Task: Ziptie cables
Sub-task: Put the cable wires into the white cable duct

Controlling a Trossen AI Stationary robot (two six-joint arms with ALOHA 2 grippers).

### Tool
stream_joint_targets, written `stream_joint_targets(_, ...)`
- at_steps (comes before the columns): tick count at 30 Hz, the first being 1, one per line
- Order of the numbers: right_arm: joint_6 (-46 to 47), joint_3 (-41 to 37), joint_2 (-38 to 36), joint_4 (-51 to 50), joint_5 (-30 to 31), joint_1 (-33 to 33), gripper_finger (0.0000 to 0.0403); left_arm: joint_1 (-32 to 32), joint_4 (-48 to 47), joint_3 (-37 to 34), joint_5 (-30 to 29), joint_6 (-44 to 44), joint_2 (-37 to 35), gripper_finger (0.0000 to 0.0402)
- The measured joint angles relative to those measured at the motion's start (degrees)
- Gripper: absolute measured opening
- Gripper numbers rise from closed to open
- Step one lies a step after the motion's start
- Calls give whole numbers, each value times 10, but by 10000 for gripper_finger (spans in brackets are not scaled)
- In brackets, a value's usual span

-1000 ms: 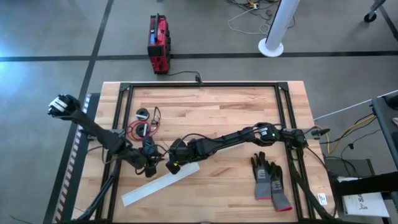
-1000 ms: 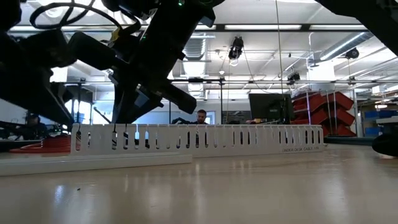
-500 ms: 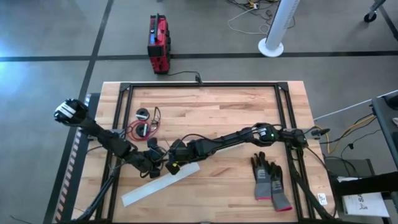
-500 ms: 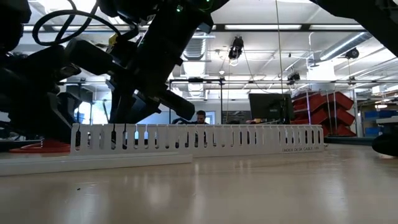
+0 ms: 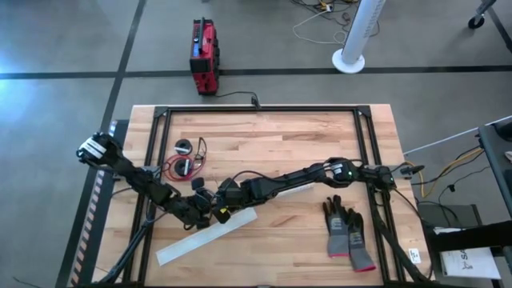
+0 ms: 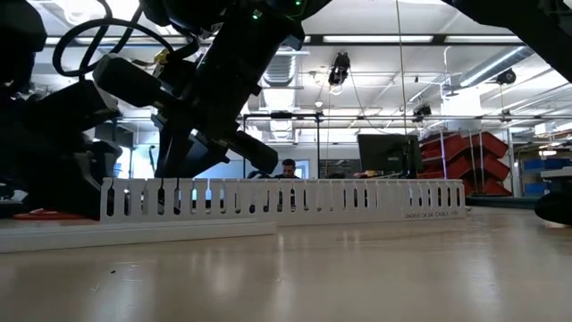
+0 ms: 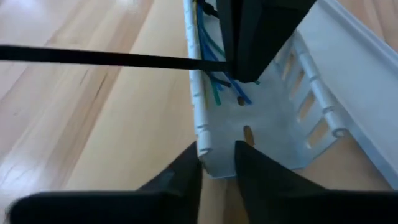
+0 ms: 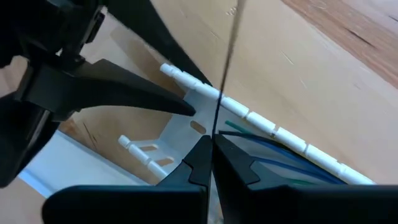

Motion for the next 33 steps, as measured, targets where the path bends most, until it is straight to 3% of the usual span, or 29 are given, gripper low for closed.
stream_joint_targets(3, 2, 0, 0, 0, -5, -1, 0, 0, 18, 0, -8, 0, 15, 22)
stream_joint_targets(5, 7, 0, 0, 0, -6, -1, 0, 0, 27, 0, -13, -3, 21, 8)
stream_joint_targets(25, 24, 21, -6, -33, -35, -10, 0, -2, 27, 13, -20, 28, 24, 0)
stream_joint_targets(33, 31, 21, -6, -38, -56, -12, 0, -2, -27, 48, -35, 54, 24, 0)
